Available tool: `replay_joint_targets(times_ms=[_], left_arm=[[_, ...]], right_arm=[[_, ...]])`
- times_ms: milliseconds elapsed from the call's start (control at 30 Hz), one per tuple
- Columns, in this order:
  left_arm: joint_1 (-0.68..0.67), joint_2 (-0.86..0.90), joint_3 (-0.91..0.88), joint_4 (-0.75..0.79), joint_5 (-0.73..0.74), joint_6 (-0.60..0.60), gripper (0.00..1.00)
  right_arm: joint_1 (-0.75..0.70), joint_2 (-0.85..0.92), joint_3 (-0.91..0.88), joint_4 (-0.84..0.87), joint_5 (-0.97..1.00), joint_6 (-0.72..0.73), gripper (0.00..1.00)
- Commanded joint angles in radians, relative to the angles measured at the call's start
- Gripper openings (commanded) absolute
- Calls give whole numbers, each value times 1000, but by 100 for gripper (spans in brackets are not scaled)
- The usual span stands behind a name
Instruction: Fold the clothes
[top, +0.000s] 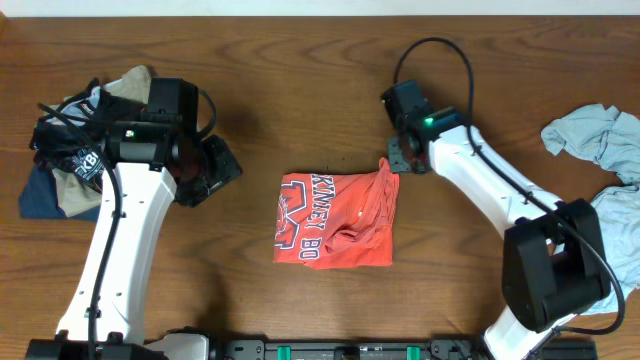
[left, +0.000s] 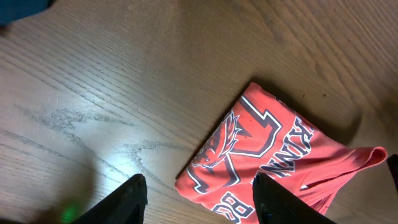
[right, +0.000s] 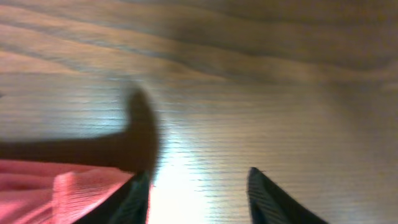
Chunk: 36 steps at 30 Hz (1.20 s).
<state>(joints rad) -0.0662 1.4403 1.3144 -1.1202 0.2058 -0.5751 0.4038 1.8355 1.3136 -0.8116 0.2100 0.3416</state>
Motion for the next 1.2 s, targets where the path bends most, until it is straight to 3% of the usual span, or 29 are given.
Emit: replay_joint_targets(times_ms=[0, 200, 467, 633, 700, 933, 1067, 1100, 1167], left_arm=[[4, 0, 12, -5, -9, 11, 56], [4, 0, 10, -6, -9, 34, 57], [4, 3, -26, 0, -10, 33, 58], [4, 4, -35, 5, -10, 33, 59], [4, 4, -35, 6, -9, 33, 58], [4, 4, -35, 6, -9, 33, 58], [4, 4, -35, 6, -9, 33, 59], [4, 4, -35, 6, -9, 33, 58], [4, 4, -35, 6, -9, 33, 59]], right_arm=[[-18, 3, -3, -27, -74, -1, 52], [-22, -45, -1, -105, -238, -66, 48], [17, -143, -1, -204, -749, -231, 43], [104, -131, -3, -281, -752, -287, 43], [145, -131, -11, -283, -745, -315, 51], [288, -131, -100, -171, -569, -234, 55], [323, -131, -179, -61, -560, -176, 41], [328, -130, -195, -43, -552, -160, 33], [330, -131, -219, -40, -525, -134, 1]])
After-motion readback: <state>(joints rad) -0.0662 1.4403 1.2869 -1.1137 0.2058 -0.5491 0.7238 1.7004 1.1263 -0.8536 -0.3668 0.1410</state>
